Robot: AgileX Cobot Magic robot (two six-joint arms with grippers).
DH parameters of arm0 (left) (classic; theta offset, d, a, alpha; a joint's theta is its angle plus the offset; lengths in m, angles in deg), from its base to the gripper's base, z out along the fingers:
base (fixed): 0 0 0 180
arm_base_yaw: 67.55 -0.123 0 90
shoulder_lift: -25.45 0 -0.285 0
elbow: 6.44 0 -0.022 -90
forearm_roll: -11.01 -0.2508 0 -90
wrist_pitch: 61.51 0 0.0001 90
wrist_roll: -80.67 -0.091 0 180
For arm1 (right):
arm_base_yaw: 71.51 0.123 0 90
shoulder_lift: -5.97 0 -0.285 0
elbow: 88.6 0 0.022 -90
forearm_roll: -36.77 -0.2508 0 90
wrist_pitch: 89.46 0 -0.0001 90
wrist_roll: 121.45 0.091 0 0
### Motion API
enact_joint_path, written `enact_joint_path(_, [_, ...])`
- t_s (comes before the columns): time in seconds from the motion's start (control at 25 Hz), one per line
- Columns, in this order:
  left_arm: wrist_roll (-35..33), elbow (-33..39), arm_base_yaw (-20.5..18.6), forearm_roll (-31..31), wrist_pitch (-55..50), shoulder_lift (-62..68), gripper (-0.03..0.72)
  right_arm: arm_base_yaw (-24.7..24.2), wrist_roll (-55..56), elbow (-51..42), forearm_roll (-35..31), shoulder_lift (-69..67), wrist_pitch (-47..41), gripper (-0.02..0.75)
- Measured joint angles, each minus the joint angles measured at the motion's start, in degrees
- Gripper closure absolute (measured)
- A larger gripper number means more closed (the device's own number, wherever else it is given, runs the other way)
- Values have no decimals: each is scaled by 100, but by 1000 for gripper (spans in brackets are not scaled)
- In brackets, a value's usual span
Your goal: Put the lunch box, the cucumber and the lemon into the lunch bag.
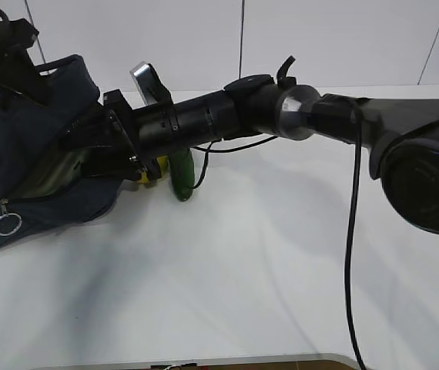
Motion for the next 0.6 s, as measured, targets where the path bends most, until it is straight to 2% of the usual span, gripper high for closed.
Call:
enact_joint_path(0.16, [23,0,-60,0,-22,0,677,-109,-47,22,76,58,-28,264])
enact_joint_path(0.24, [30,0,-156,0,-61,0,677,-148,-22,73,385,133,-28,264])
enact_joint_path(0.6, [44,0,-776,31,-152,0,677,-198,1291,1264,3010,345,-202,264])
